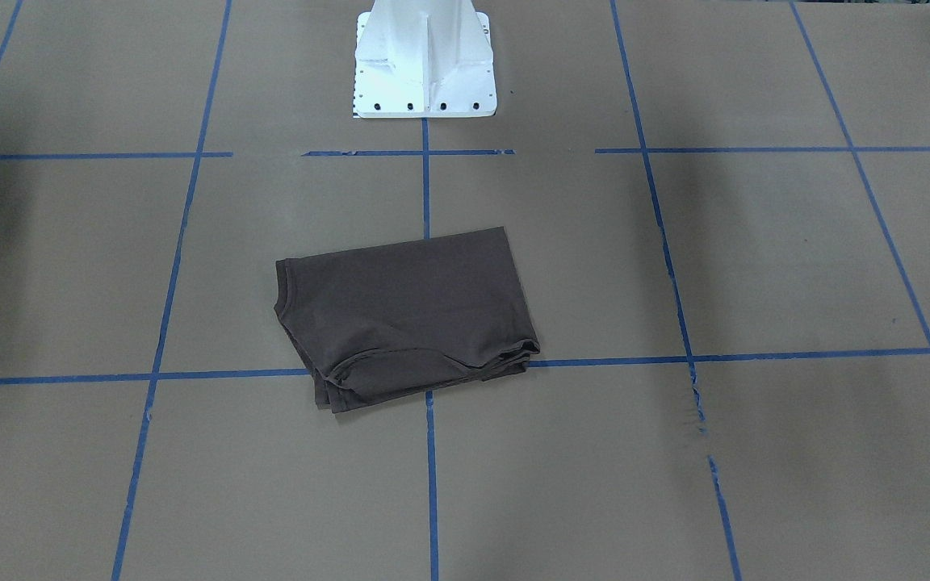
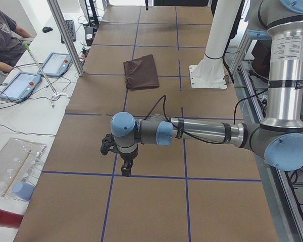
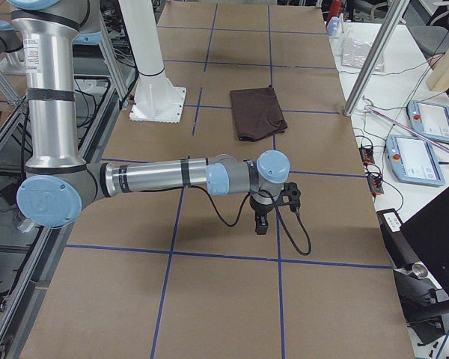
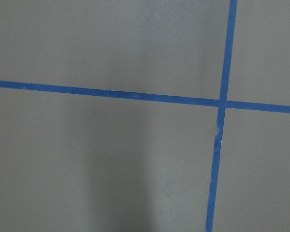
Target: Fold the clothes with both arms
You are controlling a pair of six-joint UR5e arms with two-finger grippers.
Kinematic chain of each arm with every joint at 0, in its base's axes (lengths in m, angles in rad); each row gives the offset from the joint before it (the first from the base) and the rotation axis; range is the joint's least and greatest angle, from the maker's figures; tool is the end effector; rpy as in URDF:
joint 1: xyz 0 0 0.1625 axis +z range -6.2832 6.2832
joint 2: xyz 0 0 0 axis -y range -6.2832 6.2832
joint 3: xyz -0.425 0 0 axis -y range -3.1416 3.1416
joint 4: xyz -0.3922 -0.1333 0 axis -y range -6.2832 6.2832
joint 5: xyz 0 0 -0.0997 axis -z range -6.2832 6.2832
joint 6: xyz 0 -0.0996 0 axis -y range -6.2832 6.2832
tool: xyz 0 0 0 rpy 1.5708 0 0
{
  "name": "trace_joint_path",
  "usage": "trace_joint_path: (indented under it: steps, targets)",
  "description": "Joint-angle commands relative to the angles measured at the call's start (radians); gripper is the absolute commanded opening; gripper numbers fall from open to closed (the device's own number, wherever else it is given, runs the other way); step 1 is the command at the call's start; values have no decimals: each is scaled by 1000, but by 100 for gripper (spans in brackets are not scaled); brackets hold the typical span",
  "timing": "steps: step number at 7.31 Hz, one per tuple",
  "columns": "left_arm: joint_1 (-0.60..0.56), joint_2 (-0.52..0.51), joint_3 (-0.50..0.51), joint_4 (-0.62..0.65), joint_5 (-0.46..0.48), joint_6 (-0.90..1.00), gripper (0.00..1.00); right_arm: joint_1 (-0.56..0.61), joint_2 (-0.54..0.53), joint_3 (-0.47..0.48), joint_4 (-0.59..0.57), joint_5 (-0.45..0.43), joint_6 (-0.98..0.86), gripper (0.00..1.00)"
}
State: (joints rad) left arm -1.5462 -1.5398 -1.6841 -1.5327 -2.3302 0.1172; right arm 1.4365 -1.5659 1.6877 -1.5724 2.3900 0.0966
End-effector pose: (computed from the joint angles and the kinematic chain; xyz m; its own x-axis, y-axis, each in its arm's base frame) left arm -0.0529 -0.4819 0.6228 0.7164 0.1647 -0.6779 -0.1091 0.9862 0.1243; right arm -0.0068 -0.5021 0.5954 0.6746 -0.0825 0.7335 0.0682 0.9965 0.0494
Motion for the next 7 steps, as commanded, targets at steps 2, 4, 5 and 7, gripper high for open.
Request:
trace_joint_path:
  steps: [2,4,5,7]
  targets:
    - [0,3,3,2,8,-1,100,-1,3,0,0,0,2,100]
    - [0,6,1,0,8,1,100,-1,3,0,0,0,2,100]
    - [0,6,18,2,12,2,100,-4,3,0,0,0,2,100]
    - [0,4,29,-20,12,2,100,-4,3,0,0,0,2,100]
